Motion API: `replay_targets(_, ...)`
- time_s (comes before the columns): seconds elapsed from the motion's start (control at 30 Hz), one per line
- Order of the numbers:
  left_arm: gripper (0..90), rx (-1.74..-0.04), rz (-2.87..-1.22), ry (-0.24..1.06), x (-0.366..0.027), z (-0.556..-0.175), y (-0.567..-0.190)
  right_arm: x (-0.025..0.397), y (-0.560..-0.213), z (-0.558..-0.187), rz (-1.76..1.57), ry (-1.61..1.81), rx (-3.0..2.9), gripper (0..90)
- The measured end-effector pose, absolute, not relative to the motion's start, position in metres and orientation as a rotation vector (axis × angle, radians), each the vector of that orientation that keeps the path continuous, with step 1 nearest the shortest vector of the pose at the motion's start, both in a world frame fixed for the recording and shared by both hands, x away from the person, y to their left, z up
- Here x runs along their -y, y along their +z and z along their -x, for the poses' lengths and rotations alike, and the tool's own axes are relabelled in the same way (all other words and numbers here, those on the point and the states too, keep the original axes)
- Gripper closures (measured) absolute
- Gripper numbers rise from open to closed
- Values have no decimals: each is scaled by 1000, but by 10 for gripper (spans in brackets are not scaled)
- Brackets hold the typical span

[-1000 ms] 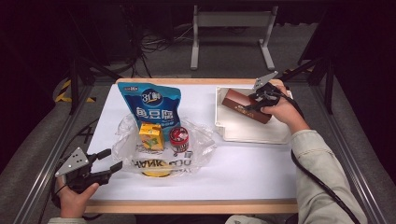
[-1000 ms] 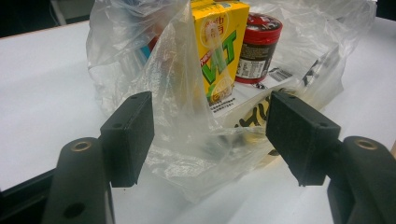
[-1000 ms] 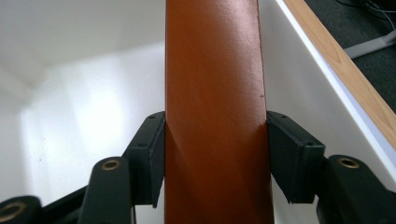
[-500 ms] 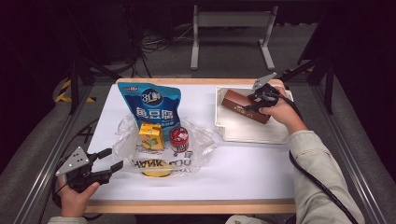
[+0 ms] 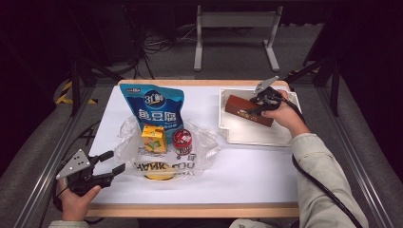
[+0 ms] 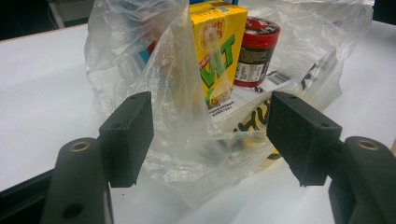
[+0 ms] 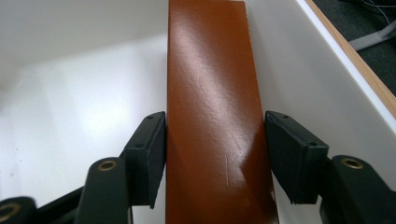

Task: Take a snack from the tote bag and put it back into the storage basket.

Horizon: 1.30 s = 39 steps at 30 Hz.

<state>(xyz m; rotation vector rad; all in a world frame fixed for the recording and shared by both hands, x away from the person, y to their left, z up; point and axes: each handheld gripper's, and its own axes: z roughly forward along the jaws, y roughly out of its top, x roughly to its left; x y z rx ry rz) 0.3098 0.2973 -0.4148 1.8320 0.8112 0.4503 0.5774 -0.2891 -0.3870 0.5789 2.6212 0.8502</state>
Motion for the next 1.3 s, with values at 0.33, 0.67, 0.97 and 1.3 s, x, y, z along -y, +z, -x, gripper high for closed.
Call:
replay_targets(0.33, 327, -810, -1833, 452, -297, -310, -415, 292, -383, -573, -624, 934, -2547, 325)
replay_targets(0.67, 328, -797, -1840, 452, -296, -314, -414, 295, -361, -553, -677, 1068, -2409, 404)
replay_targets(0.97, 330, -788, -1841, 447, -294, -316, -414, 291, -356, -525, -818, 1175, -2322, 688)
replay_targets(1.3, 333, -786, -1843, 447, -293, -317, -414, 292, -367, -508, -892, 1273, -2231, 865)
